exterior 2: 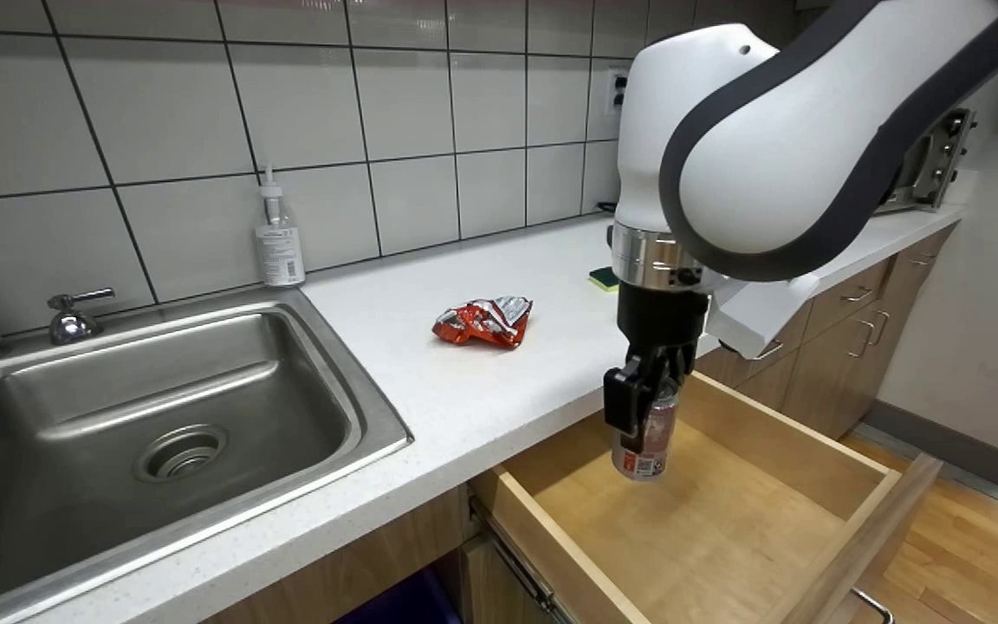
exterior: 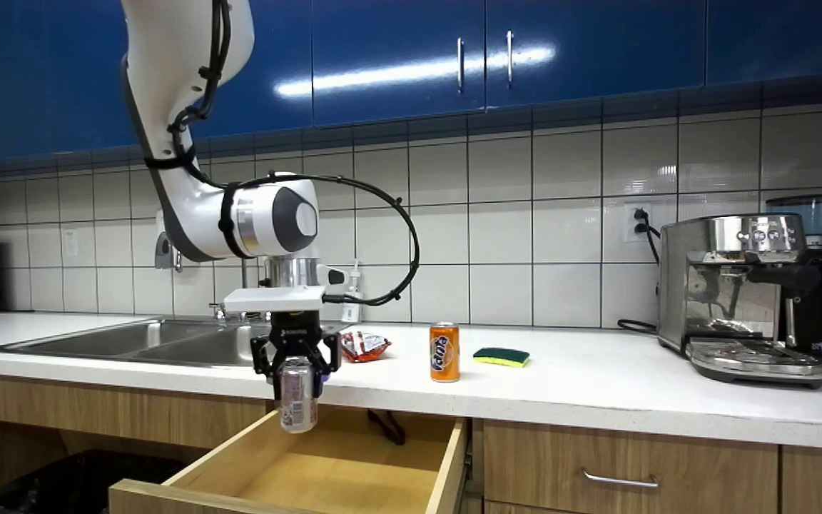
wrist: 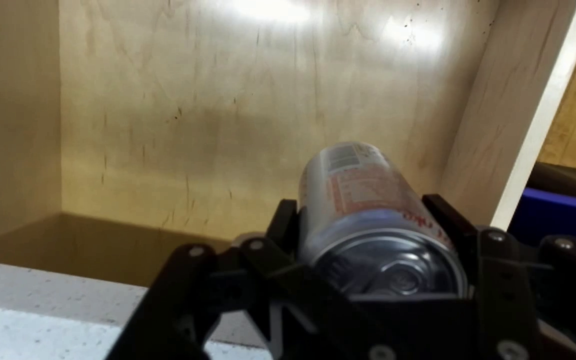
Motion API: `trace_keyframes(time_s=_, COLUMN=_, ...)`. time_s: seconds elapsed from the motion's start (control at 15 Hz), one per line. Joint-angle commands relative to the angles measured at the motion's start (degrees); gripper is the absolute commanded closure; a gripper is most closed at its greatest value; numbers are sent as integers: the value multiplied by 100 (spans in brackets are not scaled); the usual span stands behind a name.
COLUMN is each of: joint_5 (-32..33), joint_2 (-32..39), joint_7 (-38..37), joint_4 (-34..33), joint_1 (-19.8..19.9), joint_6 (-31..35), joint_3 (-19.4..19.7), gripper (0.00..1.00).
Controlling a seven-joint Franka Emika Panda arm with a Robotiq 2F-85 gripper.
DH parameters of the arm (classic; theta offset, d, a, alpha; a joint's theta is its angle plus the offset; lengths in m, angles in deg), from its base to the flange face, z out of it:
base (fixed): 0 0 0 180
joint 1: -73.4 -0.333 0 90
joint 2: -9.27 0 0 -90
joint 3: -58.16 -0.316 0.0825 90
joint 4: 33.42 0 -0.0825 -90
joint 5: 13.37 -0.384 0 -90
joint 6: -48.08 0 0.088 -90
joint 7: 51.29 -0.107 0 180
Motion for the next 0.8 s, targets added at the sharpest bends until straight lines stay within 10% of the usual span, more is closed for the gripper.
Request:
trace_keyframes(time_s=0.0, joint_5=-66, joint_2=-87, joint_7=-103, joint_4=151, joint_1=15, joint_6=205, joint_3=-48, gripper=59)
trace_keyframes(time_s=0.73, joint_5=-110, joint_2=428, joint_7=11, joint_4=32, joint_1=70, joint_6=614, joint_3=-42, gripper=59)
